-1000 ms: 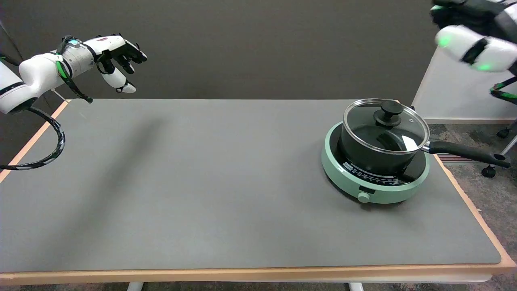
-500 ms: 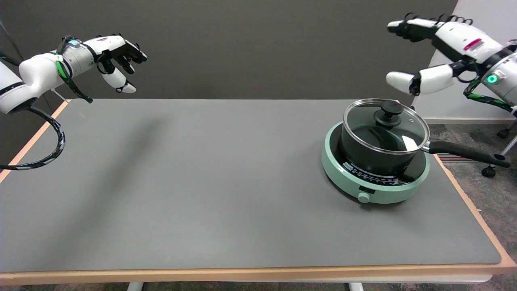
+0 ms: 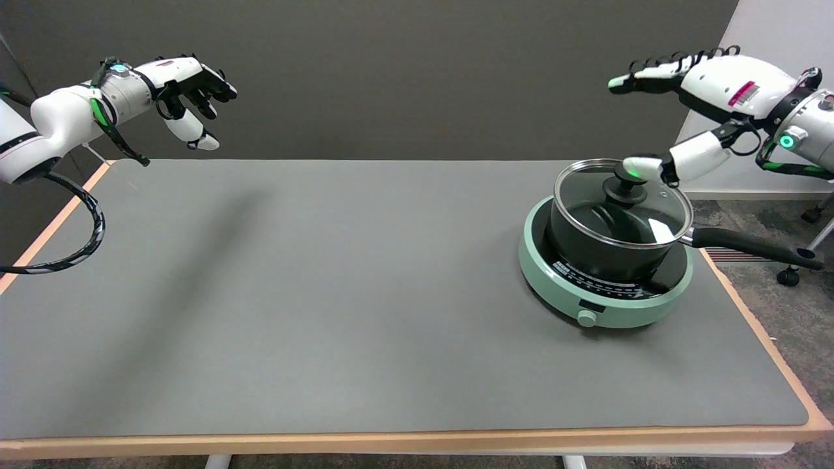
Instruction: Pick up the pot lid.
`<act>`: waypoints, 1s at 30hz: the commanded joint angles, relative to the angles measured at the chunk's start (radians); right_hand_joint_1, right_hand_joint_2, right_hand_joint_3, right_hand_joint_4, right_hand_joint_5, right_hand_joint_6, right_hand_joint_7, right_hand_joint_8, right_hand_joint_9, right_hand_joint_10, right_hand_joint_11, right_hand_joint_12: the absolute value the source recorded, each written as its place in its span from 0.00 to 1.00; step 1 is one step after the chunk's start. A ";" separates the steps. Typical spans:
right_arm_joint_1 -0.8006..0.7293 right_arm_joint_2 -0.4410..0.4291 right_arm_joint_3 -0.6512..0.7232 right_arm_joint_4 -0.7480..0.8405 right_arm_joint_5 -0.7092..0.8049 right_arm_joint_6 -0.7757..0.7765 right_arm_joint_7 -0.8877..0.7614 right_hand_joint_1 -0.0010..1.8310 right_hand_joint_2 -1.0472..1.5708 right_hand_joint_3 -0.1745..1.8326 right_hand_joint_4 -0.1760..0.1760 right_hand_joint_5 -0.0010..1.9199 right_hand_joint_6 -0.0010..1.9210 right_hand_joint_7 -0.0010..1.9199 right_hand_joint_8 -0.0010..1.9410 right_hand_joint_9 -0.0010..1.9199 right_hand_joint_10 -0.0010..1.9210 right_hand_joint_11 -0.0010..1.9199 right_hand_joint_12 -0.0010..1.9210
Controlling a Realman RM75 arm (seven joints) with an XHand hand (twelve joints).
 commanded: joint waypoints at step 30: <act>0.016 0.037 -0.189 -0.092 -0.039 0.138 -0.221 0.50 0.60 0.57 0.92 0.29 0.16 0.30 0.10 0.30 0.17 0.17 0.33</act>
